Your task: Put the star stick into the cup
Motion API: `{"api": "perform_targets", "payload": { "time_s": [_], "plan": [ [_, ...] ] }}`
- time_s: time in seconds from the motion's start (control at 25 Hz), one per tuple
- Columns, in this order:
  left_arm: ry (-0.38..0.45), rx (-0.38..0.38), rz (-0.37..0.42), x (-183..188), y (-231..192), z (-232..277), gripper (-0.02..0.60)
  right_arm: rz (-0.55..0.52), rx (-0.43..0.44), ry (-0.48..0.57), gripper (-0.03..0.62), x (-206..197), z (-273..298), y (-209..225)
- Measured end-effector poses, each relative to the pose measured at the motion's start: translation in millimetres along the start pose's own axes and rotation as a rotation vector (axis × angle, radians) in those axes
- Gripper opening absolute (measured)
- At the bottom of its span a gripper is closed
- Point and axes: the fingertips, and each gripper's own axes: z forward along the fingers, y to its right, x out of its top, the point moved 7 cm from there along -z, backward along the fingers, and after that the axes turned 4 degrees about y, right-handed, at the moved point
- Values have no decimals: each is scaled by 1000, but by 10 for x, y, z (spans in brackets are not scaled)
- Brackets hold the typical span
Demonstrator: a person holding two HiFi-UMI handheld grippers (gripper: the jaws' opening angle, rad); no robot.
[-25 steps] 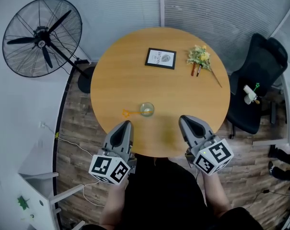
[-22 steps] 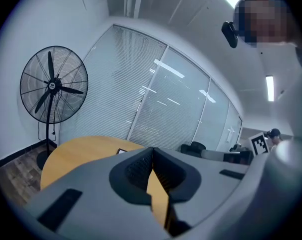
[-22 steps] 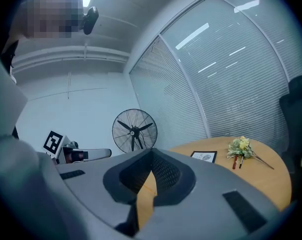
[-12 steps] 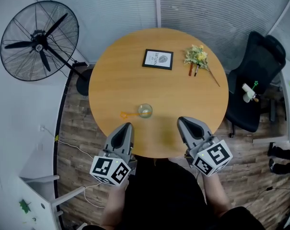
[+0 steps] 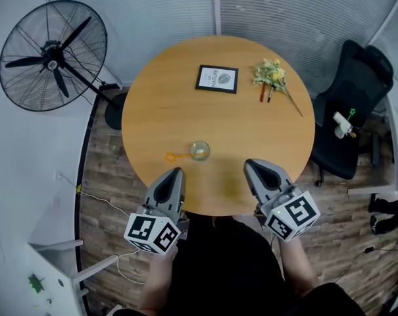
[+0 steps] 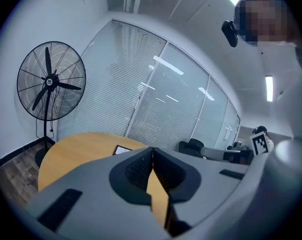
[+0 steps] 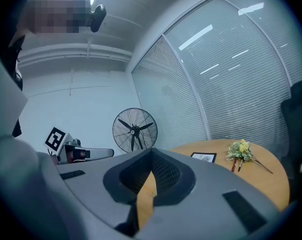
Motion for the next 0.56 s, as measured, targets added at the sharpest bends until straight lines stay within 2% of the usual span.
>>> {"api": "perform_targets", "payload": {
  "time_s": [0.56],
  "plan": [
    [-2,1,-8,13,-72,-10,0,-15,1,-12,8,-12,64,-32]
  ]
}}
